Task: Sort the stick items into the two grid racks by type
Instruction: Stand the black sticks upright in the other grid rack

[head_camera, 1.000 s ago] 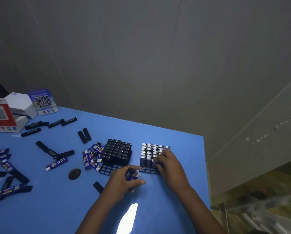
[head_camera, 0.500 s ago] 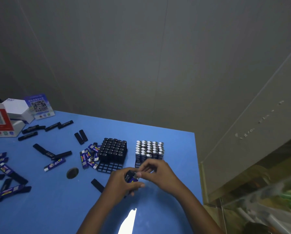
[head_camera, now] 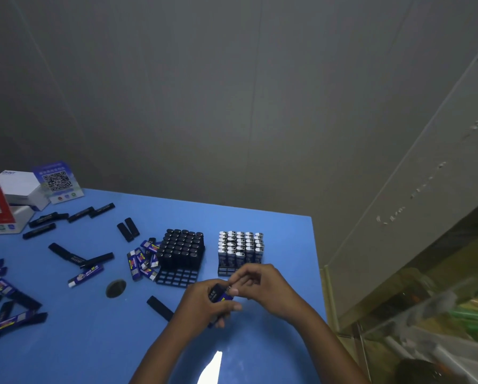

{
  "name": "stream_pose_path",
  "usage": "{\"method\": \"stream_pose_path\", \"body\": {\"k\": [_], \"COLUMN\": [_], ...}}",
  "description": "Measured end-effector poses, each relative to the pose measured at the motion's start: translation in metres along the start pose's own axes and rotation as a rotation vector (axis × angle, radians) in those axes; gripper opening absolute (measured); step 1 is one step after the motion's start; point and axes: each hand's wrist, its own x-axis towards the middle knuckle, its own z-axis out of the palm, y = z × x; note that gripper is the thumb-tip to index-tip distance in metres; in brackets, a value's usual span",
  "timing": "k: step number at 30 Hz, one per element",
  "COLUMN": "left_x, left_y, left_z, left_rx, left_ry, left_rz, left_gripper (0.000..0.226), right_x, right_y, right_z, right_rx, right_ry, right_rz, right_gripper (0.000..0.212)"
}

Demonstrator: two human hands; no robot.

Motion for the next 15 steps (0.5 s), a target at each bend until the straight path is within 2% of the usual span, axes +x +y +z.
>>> {"method": "stream_pose_path", "body": {"k": [11,15], "left_x": [0.002,0.004], "left_y": [-0.004,-0.005], "left_z": [-0.014,-0.018], "left_rx": [-0.062,-0.062], "left_ry": [0.027,0.028], "left_rz": [-0.036,-0.052], "left_gripper": [0.034,0.038], "right_x": [0.009,0.012], "right_y": [-0.002,0.001], "right_z": [-0.017,-0.022], "right_rx": [-0.071,-0.102], "right_ry": [0.056,0.024], "right_rz": [-0.077,-0.091], "right_gripper": [0.003,0.009]}}
